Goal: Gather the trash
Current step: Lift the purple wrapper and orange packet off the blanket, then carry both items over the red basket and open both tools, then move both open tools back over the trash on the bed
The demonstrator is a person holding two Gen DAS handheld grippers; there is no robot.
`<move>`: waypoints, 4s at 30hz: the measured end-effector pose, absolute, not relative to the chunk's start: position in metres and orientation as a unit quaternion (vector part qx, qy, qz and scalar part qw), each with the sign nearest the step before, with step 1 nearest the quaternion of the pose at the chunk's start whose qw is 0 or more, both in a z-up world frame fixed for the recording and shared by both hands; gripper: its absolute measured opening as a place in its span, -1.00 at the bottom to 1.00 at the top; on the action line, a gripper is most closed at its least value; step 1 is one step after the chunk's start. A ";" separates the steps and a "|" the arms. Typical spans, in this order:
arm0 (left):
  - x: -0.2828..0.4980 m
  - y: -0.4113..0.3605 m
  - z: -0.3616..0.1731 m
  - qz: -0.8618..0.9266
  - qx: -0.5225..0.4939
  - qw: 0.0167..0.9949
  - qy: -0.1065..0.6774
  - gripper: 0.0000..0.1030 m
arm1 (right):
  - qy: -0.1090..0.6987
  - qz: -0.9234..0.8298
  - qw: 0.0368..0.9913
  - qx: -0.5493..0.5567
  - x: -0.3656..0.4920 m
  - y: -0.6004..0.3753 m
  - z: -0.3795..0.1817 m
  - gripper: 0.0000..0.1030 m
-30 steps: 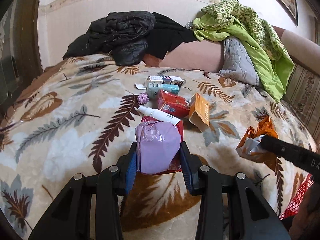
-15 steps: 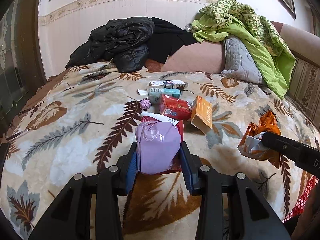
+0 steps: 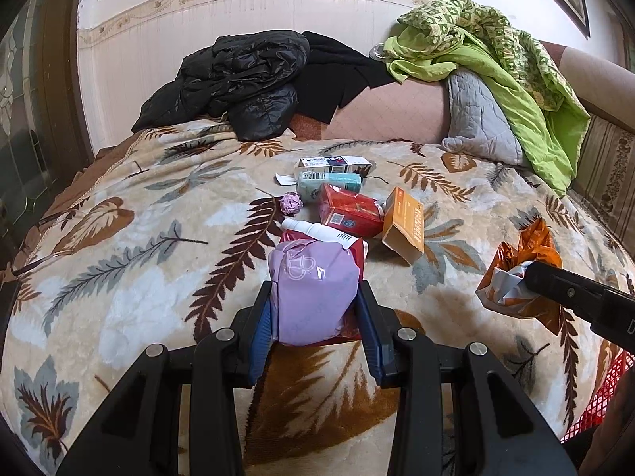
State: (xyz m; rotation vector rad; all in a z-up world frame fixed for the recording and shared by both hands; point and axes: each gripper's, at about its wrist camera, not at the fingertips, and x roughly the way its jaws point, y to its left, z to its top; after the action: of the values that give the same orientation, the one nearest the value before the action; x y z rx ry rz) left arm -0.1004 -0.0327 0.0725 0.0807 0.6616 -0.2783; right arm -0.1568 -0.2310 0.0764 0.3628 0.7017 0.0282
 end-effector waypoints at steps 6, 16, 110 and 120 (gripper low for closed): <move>-0.100 -0.033 0.072 -0.136 0.040 0.936 0.323 -0.25 | 0.342 0.015 0.923 0.176 -0.157 -0.231 0.077 -0.18; -0.100 -0.032 0.072 -0.136 0.040 0.935 0.324 -0.25 | 0.343 0.017 0.923 0.172 -0.156 -0.229 0.077 -0.18; -0.294 -0.315 0.084 -0.581 0.152 0.683 0.415 0.13 | 0.279 -0.258 0.853 0.357 -0.468 -0.464 0.080 0.04; -0.246 -0.249 0.100 -0.516 0.113 0.745 0.407 0.18 | 0.296 -0.189 0.876 0.330 -0.409 -0.426 0.090 0.04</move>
State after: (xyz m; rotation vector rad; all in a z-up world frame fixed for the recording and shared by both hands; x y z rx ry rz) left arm -0.2464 -0.2492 0.0999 0.2478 0.8912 -1.1285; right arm -0.4091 -0.4261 0.0903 0.6891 0.6182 -0.3946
